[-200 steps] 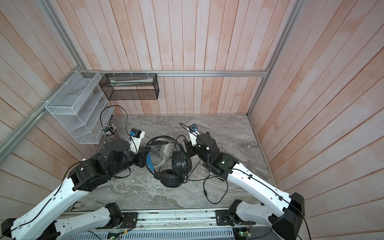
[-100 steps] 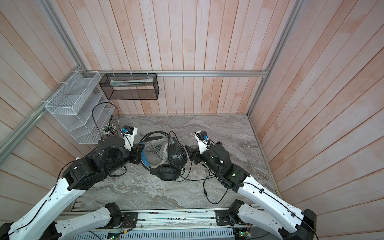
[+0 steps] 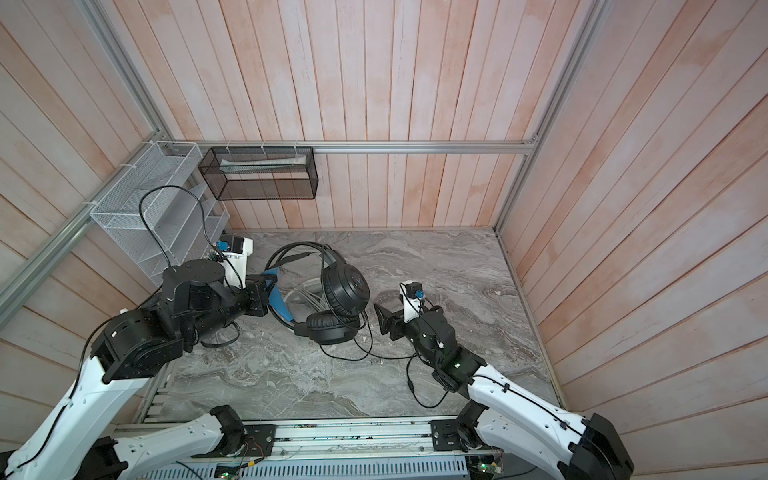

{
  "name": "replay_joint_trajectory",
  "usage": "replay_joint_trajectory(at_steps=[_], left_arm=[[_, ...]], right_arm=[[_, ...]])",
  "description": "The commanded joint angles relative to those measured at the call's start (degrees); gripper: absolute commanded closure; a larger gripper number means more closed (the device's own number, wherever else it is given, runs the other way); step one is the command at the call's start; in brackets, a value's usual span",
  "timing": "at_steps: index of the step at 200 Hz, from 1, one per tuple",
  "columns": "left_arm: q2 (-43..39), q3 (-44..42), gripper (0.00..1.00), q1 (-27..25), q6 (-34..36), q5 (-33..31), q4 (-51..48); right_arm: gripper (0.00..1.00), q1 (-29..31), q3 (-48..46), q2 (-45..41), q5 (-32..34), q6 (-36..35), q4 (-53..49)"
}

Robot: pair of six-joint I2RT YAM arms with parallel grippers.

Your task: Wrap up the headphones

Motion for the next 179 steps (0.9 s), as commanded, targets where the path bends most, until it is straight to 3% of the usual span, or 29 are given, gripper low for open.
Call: replay_joint_trajectory(at_steps=[1, 73, 179], left_arm=[[0.5, 3.7, 1.00, 0.3, -4.0, -1.5, 0.7], [5.4, 13.8, 1.00, 0.4, -4.8, -3.7, -1.5], [9.5, 21.6, 1.00, 0.4, -4.5, -4.2, -2.9]], right_arm=[[0.22, -0.1, -2.0, 3.8, -4.8, 2.7, 11.2], [0.27, 0.2, -6.5, 10.1, -15.3, 5.2, 23.9], [0.37, 0.2, -4.0, 21.5, -13.8, 3.7, 29.4]])
